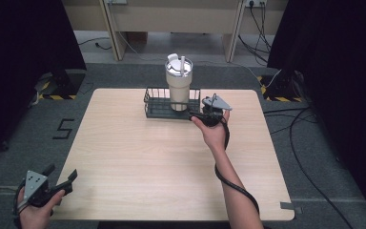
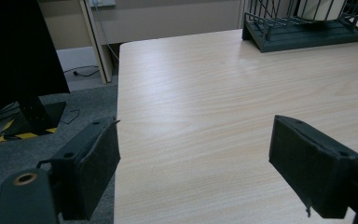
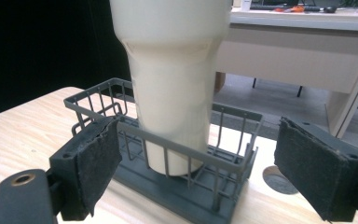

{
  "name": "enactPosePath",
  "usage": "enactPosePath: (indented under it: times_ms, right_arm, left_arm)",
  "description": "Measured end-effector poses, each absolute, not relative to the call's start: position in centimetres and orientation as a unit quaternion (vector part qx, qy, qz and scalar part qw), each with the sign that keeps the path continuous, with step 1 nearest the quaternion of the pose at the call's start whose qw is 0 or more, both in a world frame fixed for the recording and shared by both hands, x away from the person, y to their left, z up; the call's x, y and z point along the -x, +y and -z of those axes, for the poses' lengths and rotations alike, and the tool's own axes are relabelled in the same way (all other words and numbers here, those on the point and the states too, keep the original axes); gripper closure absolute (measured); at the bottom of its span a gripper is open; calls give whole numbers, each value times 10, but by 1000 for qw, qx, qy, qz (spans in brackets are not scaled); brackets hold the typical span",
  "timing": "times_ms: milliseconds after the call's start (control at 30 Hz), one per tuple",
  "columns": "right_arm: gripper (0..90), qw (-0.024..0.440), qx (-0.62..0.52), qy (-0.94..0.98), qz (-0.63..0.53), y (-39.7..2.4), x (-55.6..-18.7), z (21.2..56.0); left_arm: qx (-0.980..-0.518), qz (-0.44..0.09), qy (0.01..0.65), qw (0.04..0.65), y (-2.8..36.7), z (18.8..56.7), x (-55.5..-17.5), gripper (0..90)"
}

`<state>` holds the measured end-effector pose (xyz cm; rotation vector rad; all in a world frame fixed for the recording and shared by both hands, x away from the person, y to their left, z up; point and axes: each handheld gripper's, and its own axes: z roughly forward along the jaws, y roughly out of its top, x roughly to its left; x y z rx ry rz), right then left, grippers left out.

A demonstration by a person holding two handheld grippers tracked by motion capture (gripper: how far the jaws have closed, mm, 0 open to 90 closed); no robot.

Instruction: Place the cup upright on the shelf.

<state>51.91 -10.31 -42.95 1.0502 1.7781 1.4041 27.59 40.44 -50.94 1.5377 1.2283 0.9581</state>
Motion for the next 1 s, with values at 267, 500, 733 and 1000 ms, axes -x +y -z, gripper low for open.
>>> enactPosePath:
  times_ms: [267,500,733,1000]
  right_arm:
    - [147,318,-399,679,-528,-121,-501,433]
    - [147,321,-403,680,-522,-140,-483,438]
    - [147,322,-408,673,-526,-157,-458,444]
    - [147,323,-404,677,-524,-168,-430,452]
  left_arm:
    - [-624,-390,499,458,405,509,-276,153]
    - [-624,-390,500,456,405,509,-276,153]
    - [-624,-391,501,455,404,509,-276,153]
    - [-626,-391,500,453,404,509,-277,153]
